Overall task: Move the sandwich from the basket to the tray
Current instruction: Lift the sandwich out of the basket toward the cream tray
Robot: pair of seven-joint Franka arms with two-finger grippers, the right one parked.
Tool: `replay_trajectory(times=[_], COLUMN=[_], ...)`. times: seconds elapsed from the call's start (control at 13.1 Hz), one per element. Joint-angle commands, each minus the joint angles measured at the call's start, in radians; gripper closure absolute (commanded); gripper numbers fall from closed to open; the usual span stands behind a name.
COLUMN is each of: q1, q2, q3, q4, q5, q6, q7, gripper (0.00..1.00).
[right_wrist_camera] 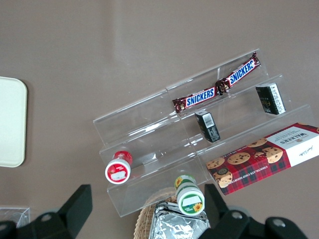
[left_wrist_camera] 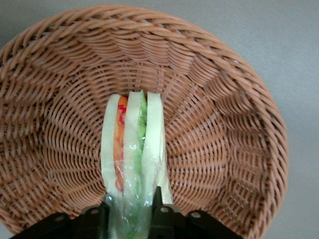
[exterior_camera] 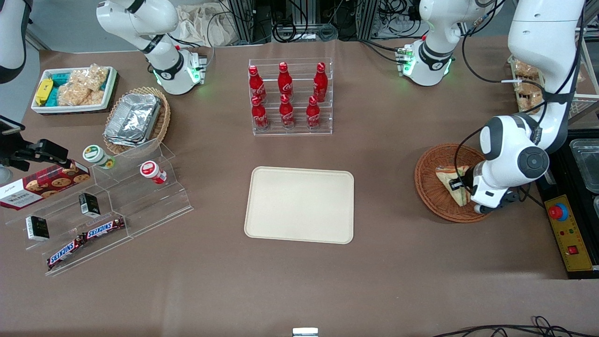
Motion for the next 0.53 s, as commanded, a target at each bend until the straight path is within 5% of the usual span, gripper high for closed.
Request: replay_trajectory(times=[0.0, 0.46], q1=[0.0, -0.001], q2=[-0.057, -0.111], q3=[-0.032, -0.084], q4=[0.095, 0.431], q5=[0.004, -0.005], q6=[-0.176, -0.537], q7=[-0.002, 0.031], gripper=[0.88, 0.88])
